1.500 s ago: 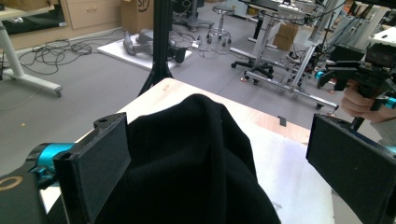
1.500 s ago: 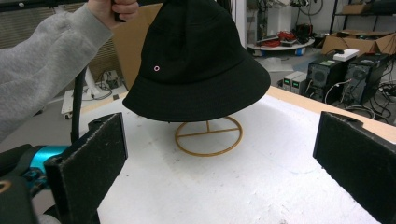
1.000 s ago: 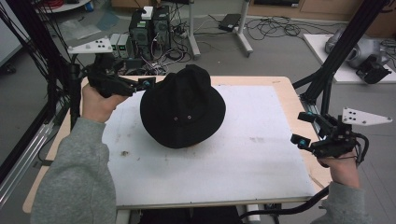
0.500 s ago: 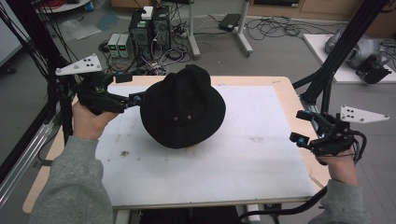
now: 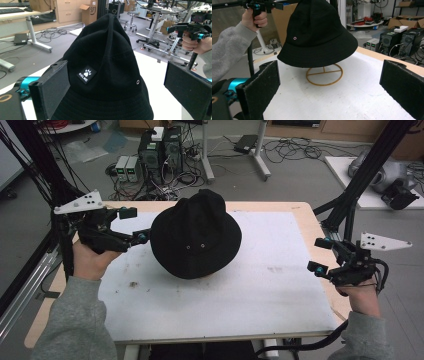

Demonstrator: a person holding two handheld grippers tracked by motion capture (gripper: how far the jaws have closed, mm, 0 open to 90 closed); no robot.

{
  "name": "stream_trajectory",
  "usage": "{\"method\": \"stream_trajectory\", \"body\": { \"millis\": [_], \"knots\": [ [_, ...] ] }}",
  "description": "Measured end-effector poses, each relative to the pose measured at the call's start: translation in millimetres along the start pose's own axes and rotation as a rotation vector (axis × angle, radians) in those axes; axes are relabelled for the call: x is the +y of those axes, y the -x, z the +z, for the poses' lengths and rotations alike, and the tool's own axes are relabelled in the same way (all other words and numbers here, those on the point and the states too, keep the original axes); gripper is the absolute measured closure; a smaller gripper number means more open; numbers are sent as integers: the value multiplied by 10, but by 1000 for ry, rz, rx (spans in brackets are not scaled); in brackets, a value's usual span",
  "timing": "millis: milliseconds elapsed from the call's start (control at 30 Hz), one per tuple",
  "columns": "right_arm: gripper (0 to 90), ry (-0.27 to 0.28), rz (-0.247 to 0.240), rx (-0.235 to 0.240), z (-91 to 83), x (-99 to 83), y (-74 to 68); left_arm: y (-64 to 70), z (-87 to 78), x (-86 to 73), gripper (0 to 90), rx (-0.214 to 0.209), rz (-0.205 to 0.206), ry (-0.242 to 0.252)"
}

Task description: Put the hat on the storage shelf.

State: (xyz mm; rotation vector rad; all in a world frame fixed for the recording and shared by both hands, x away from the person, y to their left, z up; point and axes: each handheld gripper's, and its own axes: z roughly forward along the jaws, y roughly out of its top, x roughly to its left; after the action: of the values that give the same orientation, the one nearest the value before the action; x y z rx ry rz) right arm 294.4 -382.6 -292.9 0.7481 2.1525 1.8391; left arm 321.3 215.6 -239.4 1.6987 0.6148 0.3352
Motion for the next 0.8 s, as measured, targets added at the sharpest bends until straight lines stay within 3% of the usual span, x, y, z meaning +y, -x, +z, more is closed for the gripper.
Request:
{"method": "stream_trajectory", "body": {
  "millis": [400,667,800],
  "knots": [
    [20,0,5,0,-2,-8,7,29,-7,-48,69,10,10,-14],
    [20,-6,13,-2,2,-14,10,72,-123,-132,69,23,1,16],
    [21,-8,11,-1,16,-13,2,67,-143,-203,69,32,1,-1]
  ]
}}
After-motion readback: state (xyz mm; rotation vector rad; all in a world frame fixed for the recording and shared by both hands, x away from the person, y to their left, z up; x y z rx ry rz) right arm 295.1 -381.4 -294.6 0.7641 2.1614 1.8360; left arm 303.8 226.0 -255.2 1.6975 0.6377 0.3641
